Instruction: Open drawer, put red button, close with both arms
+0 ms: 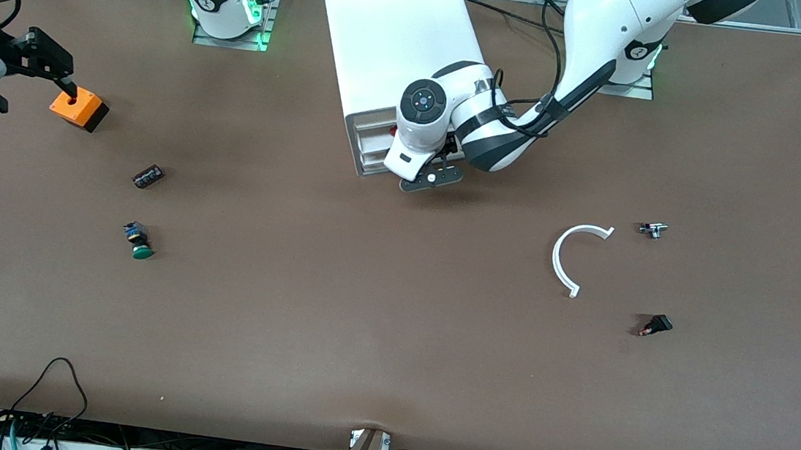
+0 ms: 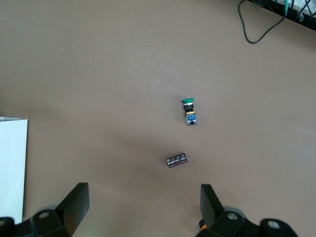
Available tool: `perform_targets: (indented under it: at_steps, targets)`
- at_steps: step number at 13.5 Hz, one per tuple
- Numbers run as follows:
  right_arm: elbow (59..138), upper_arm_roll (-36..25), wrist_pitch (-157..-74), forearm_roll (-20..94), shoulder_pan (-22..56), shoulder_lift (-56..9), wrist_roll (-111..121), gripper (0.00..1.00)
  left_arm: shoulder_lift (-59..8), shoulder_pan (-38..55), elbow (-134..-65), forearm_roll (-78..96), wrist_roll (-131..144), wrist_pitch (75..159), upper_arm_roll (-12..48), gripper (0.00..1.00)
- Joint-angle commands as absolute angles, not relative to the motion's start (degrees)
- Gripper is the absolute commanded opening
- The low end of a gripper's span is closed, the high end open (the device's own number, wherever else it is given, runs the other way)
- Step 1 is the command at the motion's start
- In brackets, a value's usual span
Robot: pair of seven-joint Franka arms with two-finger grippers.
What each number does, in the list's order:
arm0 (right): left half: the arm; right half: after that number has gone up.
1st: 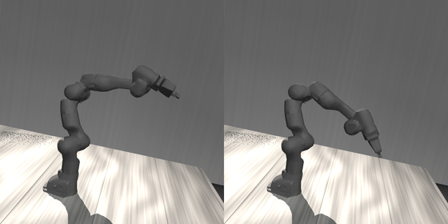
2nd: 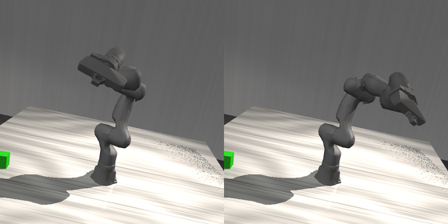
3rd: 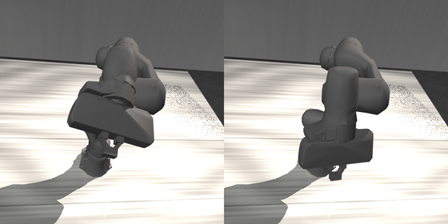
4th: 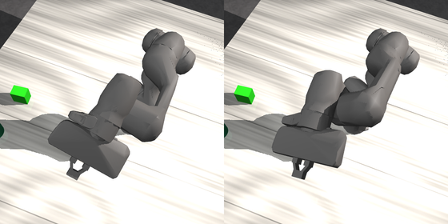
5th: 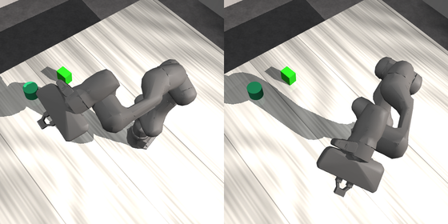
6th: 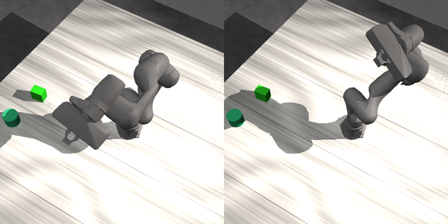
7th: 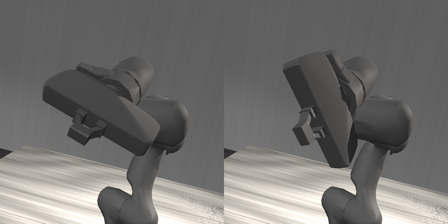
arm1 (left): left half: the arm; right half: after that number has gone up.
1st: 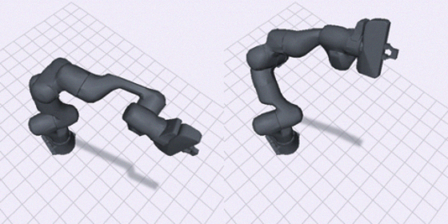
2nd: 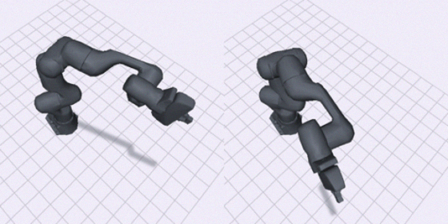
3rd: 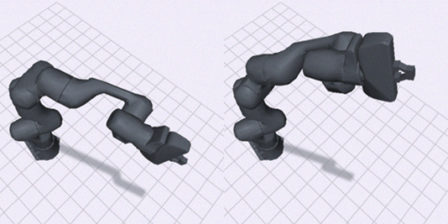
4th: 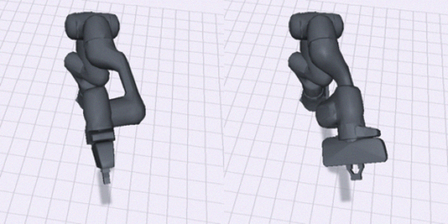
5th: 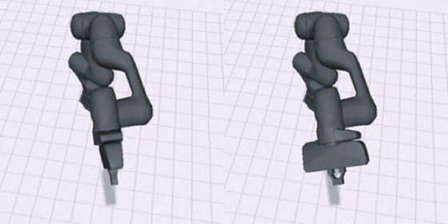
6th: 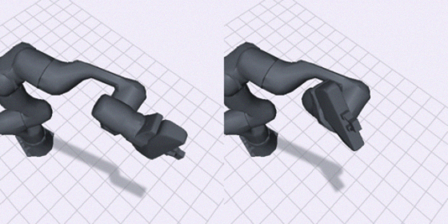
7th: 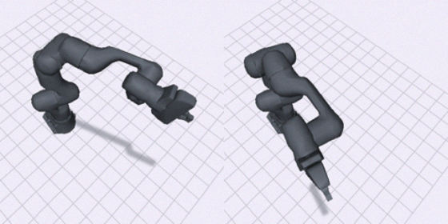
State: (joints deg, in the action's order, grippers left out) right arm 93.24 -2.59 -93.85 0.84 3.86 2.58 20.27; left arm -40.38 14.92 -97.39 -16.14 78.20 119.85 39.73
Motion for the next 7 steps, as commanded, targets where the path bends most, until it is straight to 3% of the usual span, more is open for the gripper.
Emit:
perform_targets:
  at_steps: [1,7]
  targets:
    - [91.5,-1.67,-93.6,-0.09,3.34,0.37,19.95,1.0,-40.08,14.15,-97.91,-11.7,74.98,118.3,41.4,1.0]
    - [90.44,-1.76,-93.6,-0.08,3.08,-1.49,19.16,1.0,-39.82,13.19,-97.21,-9.14,69.35,116.46,40.87,1.0]
